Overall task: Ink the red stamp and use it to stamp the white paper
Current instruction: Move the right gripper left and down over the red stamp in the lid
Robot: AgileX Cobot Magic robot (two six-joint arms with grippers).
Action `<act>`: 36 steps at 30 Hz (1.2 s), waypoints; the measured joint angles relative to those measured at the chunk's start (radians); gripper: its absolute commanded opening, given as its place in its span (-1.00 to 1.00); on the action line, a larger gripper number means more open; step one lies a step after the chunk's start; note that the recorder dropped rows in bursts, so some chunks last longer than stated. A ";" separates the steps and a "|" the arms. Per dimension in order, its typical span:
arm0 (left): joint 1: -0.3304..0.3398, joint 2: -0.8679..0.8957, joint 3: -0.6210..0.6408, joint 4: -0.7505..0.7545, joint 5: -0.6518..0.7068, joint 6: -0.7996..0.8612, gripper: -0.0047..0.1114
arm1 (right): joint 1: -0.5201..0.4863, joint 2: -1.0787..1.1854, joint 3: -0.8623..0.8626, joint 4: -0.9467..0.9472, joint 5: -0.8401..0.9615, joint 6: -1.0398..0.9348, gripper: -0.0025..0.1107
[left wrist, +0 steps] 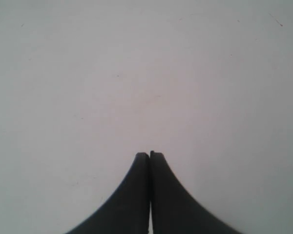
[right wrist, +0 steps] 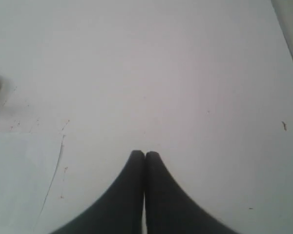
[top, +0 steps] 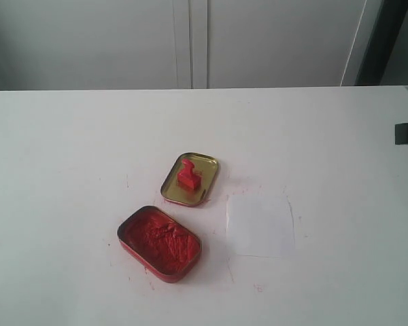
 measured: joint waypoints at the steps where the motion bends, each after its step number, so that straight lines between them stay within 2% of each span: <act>1: 0.000 0.000 0.000 0.000 0.000 0.000 -0.92 | 0.000 0.046 -0.034 0.000 0.025 0.000 -0.96; 13: 0.000 0.000 0.000 0.000 0.000 0.000 -0.92 | 0.000 0.288 -0.231 0.015 0.146 0.000 -0.96; 23: 0.000 0.000 0.000 0.000 0.000 0.000 -0.92 | 0.009 0.463 -0.376 0.157 0.244 -0.110 -0.96; 36: 0.000 0.000 0.000 0.000 0.000 0.000 -0.92 | 0.146 0.690 -0.611 0.168 0.342 -0.130 -0.96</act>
